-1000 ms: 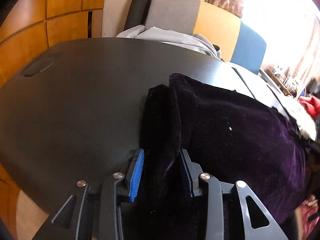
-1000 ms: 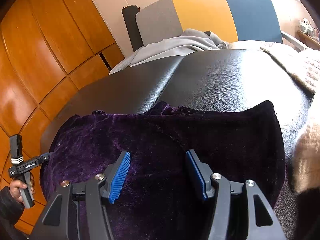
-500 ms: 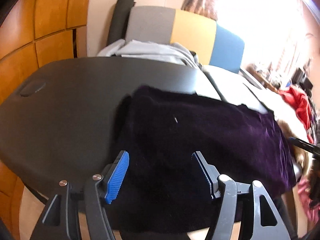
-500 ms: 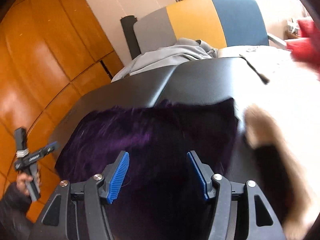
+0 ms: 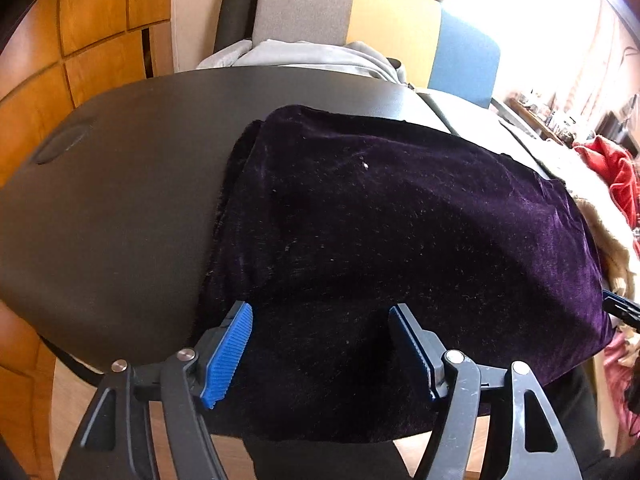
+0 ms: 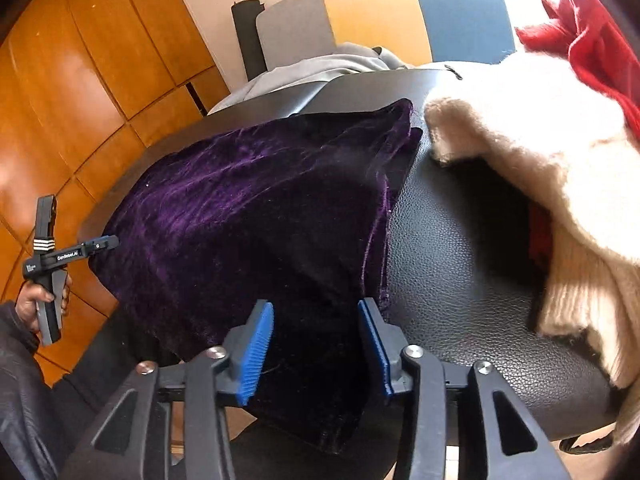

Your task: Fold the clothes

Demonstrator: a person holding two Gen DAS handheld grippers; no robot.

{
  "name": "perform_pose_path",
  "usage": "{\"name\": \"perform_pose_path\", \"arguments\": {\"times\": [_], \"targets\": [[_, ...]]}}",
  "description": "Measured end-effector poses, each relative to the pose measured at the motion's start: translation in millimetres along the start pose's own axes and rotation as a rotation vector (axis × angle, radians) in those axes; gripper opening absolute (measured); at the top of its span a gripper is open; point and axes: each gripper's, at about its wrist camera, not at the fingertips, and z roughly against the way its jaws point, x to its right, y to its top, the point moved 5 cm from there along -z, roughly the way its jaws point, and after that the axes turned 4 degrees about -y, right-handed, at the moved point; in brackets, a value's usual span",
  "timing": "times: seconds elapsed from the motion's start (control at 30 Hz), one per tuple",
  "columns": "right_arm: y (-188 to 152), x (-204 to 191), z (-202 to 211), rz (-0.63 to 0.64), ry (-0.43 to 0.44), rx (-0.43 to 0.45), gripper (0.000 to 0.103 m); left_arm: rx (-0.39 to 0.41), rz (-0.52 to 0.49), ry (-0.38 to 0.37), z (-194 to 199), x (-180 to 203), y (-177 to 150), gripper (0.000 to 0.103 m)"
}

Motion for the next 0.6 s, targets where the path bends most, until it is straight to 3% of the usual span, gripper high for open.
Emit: {"name": "perform_pose_path", "arguments": {"times": [0.13,0.27,0.33,0.43,0.6], "targets": [[17.2,-11.6,5.8,0.026,-0.049,-0.005,0.054,0.096,0.081,-0.061,28.3,-18.0,15.5,0.072],[56.0,-38.4,5.0,0.058,0.025,0.089,0.055,0.158,0.188,-0.083,38.6,-54.4,38.6,0.08],[72.5,-49.8,-11.1,0.091,0.023,0.087,0.055,0.129,0.224,-0.097,30.6,-71.1,46.2,0.081],[89.2,-55.8,-43.7,0.133,-0.062,0.048,0.055,0.077,0.262,-0.164,10.5,-85.6,59.2,0.082],[93.7,-34.0,-78.9,0.068,-0.066,0.031,0.056,0.024,0.196,-0.231,-14.6,-80.6,76.1,0.082]]}}
